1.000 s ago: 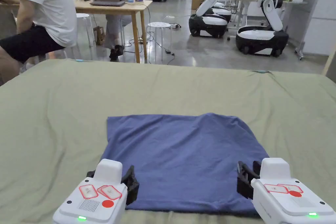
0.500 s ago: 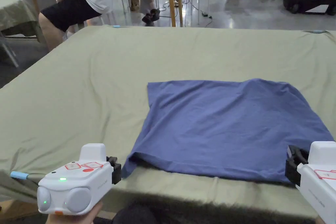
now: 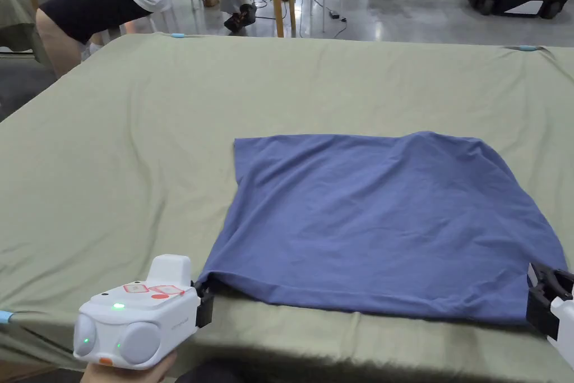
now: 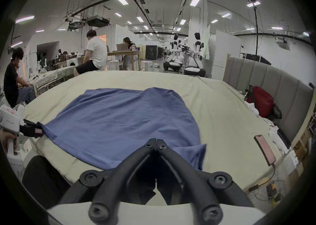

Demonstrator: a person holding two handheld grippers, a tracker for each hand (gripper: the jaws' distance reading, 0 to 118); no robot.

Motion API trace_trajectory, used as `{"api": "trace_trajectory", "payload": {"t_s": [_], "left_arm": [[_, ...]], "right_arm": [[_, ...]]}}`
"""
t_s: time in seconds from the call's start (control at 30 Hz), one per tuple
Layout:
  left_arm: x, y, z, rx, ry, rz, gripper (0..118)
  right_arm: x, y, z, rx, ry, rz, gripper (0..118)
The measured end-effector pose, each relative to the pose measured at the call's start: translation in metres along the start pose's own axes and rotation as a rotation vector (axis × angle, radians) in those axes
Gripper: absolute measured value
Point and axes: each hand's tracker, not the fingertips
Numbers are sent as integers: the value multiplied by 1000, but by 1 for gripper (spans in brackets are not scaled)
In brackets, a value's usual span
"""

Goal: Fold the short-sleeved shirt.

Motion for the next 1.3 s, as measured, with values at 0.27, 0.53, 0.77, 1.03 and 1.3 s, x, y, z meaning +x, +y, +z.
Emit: {"api": "trace_trajectory", "payload": {"t_s": [0.27, 0.53, 0.77, 1.03, 1.3], "left_arm": [[14, 11, 22, 53, -8, -28, 0], [27, 14, 24, 46, -7, -45, 0], [30, 15, 25, 32, -6, -50, 0], [31, 47, 44, 21, 157, -203, 0], [35, 142, -21, -3, 162, -322, 0]], "right_arm": [[70, -13, 6, -81, -116, 14, 0], [95, -48, -16, -108, 46, -47, 108], [99, -47, -66, -239, 209, -61, 10], [101, -6, -33, -202, 130, -66, 6], [98, 62, -104, -226, 19, -9, 6]]}}
